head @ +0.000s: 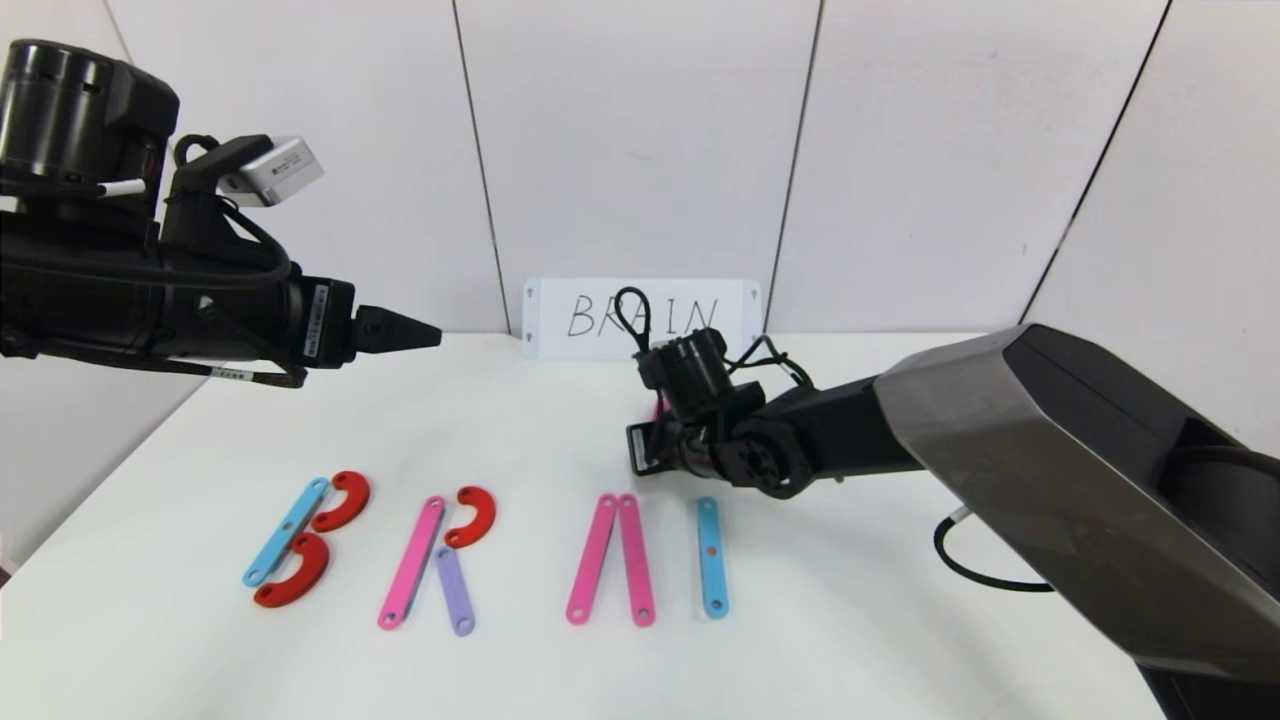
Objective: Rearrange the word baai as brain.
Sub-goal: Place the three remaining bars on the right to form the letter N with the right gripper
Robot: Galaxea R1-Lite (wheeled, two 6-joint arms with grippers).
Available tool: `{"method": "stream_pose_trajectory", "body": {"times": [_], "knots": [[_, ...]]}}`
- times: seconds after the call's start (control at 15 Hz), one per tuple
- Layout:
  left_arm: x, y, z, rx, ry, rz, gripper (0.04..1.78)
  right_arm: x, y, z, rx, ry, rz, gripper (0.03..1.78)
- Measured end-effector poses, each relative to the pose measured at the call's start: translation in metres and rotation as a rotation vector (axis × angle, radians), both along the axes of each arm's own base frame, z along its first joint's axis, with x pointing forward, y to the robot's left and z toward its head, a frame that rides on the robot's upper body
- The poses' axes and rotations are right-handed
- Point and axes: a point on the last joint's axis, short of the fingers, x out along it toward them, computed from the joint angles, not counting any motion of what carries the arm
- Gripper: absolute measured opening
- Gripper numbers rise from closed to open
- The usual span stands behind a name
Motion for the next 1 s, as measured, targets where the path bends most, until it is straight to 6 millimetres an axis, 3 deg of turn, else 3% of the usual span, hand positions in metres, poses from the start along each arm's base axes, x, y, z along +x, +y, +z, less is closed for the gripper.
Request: {"method": "stream_pose_trajectory", "body": {"times": [0.13, 0.47, 0.73, 1.0], "knots": [[0.0, 0.0, 0.0, 0.001, 0.001, 0.0, 1.74, 0.0, 0.0, 0.0, 0.001, 0.001, -0.002, 0.33], [0.0, 0.0, 0.001, -0.005, -0.002, 0.004, 1.74, -0.003, -0.003, 0.008, 0.01, -0.006, -0.004, 0.3], [0.003, 0.002, 0.002, -0.008, -0.006, 0.014, 1.74, -0.013, -0.016, 0.044, 0.056, -0.042, -0.024, 0.3], [0.011, 0.01, 0.001, -0.01, -0.016, 0.048, 1.74, -0.046, -0.044, 0.068, 0.088, -0.019, -0.109, 0.3]]}}
